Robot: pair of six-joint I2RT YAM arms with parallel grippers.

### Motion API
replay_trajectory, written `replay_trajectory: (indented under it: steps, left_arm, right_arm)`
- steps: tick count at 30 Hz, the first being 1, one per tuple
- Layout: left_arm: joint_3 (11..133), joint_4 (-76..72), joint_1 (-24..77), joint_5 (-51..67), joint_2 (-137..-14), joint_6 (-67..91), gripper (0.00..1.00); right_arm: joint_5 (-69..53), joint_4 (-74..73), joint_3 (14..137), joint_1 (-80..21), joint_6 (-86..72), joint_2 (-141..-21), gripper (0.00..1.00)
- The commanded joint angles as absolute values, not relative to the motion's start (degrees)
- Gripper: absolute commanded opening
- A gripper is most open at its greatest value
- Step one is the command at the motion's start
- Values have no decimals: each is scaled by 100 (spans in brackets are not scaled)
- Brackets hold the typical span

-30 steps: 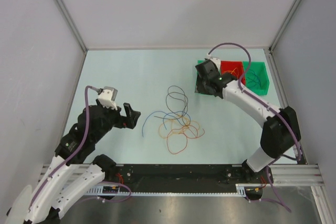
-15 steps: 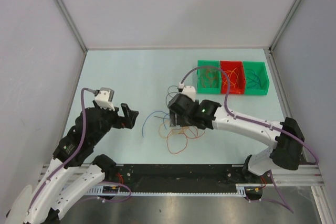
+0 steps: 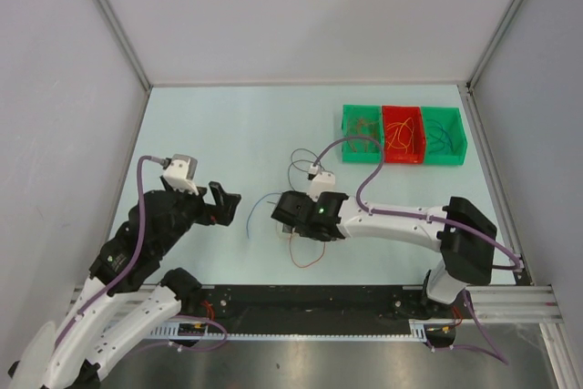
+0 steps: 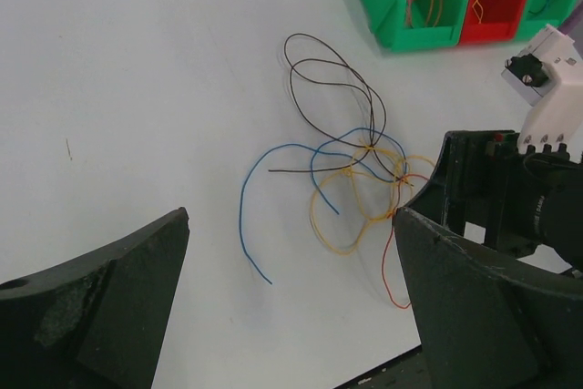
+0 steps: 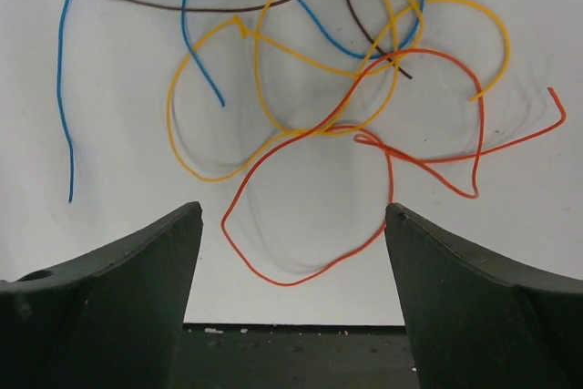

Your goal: Untangle the cables

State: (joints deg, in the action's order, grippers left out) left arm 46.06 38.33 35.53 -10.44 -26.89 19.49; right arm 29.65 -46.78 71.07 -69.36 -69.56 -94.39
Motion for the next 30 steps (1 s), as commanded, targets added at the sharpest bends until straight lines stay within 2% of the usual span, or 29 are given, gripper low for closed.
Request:
replay_trajectory:
  steps: [1, 10, 20, 25, 28, 29, 30]
  left_arm:
    - [4570, 3788, 3577, -1178, -2610, 2013, 100]
    - [4562, 3788, 3586, -1195, -2663, 2004, 100]
    - [4553, 3779, 3586, -1213, -2707, 1986, 100]
    - [4553, 3771, 3586, -1230, -2724, 1978, 100]
    - [4553, 3771, 3577, -1222, -2751, 1978, 100]
    - [4553, 3771, 3586, -1222, -2760, 1978, 100]
    - [4553, 3779, 3586, -1230, -2760, 1978, 100]
  right_arm:
    - [3341, -4843, 7137, -6663, -7374, -9632, 87]
    - [2945, -4412, 7137, -6100, -7093, -9975, 88]
    - [2505, -4192, 7145, -6064, -6908, -10538, 80]
    - [2601, -4298, 7146, -6117, -6891, -10617, 63]
    - [2619, -4298, 7146, -6100, -6838, -10678, 46]
    - [2628, -4289, 7146, -6108, -6820, -10696, 35]
    - [2637, -4298, 7146, -6100, -6820, -10705, 30]
